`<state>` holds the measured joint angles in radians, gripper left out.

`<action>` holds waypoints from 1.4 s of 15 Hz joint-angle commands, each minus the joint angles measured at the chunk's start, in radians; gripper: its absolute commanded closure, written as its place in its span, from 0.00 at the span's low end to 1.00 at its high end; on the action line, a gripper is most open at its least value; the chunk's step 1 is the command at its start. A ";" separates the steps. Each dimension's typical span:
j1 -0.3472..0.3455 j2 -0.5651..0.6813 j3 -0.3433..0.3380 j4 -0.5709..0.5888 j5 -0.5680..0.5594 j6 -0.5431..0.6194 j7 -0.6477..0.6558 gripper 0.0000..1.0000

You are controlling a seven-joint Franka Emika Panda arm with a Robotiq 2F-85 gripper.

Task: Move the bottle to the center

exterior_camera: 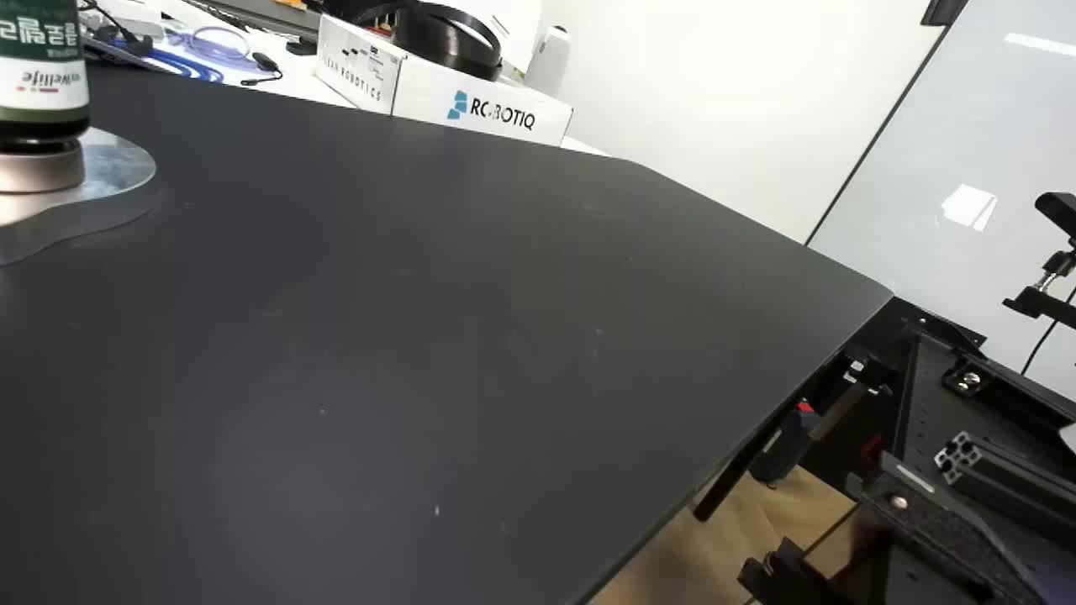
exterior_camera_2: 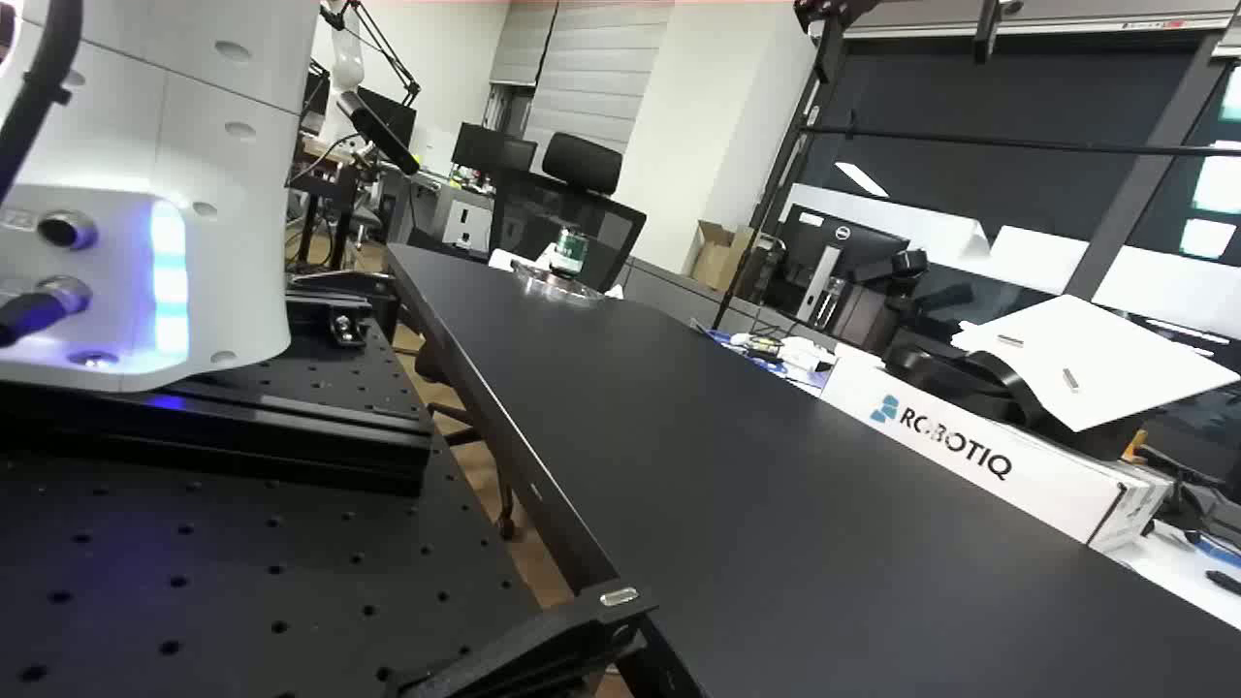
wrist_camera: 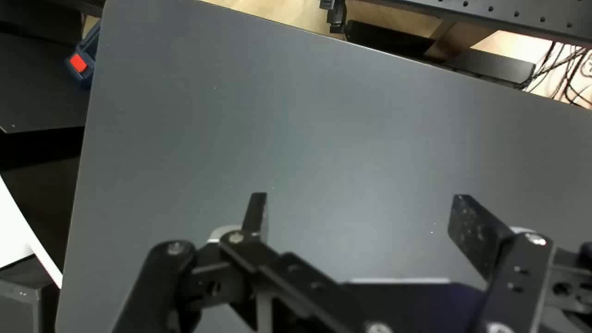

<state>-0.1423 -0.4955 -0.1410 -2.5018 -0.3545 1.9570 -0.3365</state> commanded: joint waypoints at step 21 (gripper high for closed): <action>0.337 0.181 0.343 0.269 0.161 0.140 0.177 0.00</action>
<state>0.1383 -0.3547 0.1422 -2.3162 -0.2132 2.1106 -0.2050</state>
